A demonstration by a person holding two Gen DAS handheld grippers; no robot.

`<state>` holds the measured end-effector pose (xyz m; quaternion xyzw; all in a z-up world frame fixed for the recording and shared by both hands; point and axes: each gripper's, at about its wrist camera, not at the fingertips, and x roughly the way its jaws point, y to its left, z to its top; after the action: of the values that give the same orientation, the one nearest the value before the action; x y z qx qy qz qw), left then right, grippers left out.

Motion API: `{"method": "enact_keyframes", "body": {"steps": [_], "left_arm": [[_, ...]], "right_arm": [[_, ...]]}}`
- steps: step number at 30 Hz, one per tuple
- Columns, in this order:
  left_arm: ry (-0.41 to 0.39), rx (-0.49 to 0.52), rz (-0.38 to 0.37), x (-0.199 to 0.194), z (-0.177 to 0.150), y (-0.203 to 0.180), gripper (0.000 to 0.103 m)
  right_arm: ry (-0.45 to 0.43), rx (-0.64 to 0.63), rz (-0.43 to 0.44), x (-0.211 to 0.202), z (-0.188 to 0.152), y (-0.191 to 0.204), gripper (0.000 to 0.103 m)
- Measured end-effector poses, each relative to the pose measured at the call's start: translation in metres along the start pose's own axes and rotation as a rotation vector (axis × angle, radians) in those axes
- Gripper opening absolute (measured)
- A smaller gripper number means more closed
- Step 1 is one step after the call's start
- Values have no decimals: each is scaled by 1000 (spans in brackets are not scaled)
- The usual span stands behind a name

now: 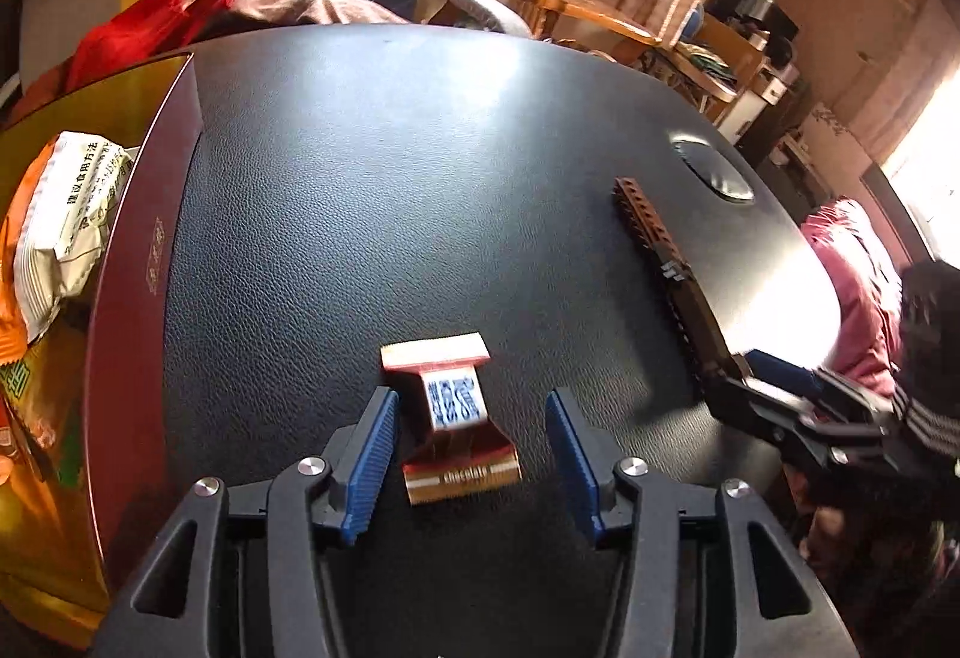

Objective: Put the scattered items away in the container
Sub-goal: 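Grasp the brown brick toy rifle with the right tool while the left tool holds the candy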

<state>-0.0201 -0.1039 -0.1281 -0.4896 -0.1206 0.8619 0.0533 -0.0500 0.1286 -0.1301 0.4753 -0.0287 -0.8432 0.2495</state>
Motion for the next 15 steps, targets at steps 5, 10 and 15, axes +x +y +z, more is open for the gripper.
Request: {"method": "enact_keyframes", "body": {"steps": [5,10,15], "left_arm": [[7,10,73,10,8,-6,51],[5,6,83,15,7,-10,57],[-2,-43,25,17,8,-4,67]], "right_arm": [[-18,14,-14,-2,2,-3,82],[-44,29,-41,0,12,-6,71],[-51,29,-30,11,31,-8,62]]}}
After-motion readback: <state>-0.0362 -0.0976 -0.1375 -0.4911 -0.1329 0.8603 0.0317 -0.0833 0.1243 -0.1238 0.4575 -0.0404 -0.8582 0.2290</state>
